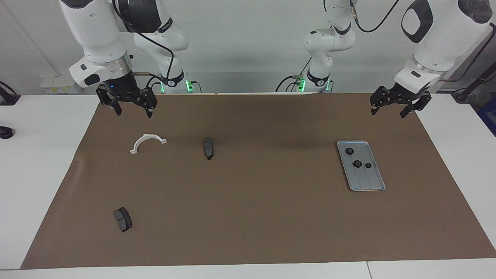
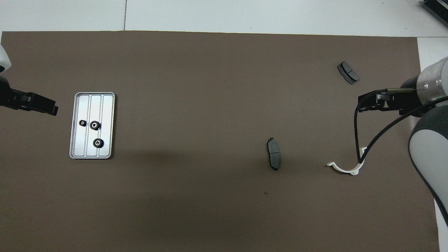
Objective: Place bearing gear from tray to pile
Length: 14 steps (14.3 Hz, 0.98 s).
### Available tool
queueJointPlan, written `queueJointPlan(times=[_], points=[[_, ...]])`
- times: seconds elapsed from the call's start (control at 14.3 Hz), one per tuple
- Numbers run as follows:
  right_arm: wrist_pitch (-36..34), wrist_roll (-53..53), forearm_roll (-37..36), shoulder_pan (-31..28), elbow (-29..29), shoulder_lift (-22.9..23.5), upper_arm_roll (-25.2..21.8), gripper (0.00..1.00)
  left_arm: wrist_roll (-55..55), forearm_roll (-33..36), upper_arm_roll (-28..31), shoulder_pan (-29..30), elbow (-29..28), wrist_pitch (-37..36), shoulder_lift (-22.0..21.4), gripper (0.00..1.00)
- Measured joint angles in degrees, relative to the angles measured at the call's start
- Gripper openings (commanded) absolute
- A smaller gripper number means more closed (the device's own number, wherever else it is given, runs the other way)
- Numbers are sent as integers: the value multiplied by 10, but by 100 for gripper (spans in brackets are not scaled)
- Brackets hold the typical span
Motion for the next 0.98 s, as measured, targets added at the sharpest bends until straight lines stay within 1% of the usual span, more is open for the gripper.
queueJointPlan(times=[0.42, 0.56, 0.98], points=[[0, 0, 0, 0, 0, 0, 0, 100, -1, 0, 1, 0, -3, 0, 0, 100], [0, 0, 0, 0, 0, 0, 0, 100, -1, 0, 4, 1, -13, 15, -2, 100], [0, 0, 0, 0, 0, 0, 0, 100, -1, 0, 8, 2, -104, 100, -9, 100]])
